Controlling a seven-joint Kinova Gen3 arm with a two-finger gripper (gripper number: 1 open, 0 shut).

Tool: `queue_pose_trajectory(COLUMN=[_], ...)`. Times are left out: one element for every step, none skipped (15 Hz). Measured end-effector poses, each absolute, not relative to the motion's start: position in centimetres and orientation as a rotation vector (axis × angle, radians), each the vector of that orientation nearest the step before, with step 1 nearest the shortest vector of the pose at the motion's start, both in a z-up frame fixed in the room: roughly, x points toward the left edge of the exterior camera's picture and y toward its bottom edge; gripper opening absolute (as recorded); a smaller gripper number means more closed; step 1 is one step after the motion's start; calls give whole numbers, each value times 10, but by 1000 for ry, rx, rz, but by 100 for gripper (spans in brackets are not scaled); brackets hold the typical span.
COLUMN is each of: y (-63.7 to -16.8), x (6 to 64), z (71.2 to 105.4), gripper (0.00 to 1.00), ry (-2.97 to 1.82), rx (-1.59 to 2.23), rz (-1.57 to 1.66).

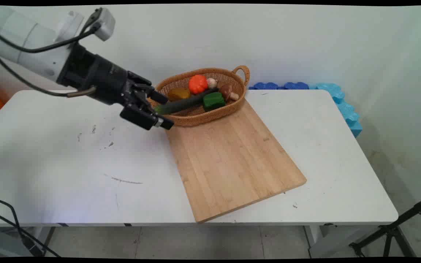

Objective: Pick up the cucumber from the vegetable basket

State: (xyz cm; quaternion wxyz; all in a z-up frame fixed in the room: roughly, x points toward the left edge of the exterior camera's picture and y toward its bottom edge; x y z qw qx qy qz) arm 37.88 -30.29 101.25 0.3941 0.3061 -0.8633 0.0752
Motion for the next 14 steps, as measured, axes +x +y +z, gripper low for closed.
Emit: queue_pose_trajectory(y=[-308,-311,-316,-320,-326,-333,-340,-348,-356,-366,-374,-383,-393,-400], x=[377,375,372,370,368,365,363,360,358,357,357,357,358,358], z=[1013,1013,1013,1014,1014,1015,1015,1016,1017,1017,1017,1017,1016,1015], gripper=[100,100,100,100,100,100,100,100,100,100,100,100,100,100], ry=[-2186,-2184,-2182,-2180,-2179,-2177,-2175,-2173,-2173,-2175,-2179,-2184,-2186,-2189], rx=[788,796,805,814,825,839,853,871,893,920,949,987,1033,1075], rz=[196,201,207,213,221,231,241,255,271,291,310,330,349,364])
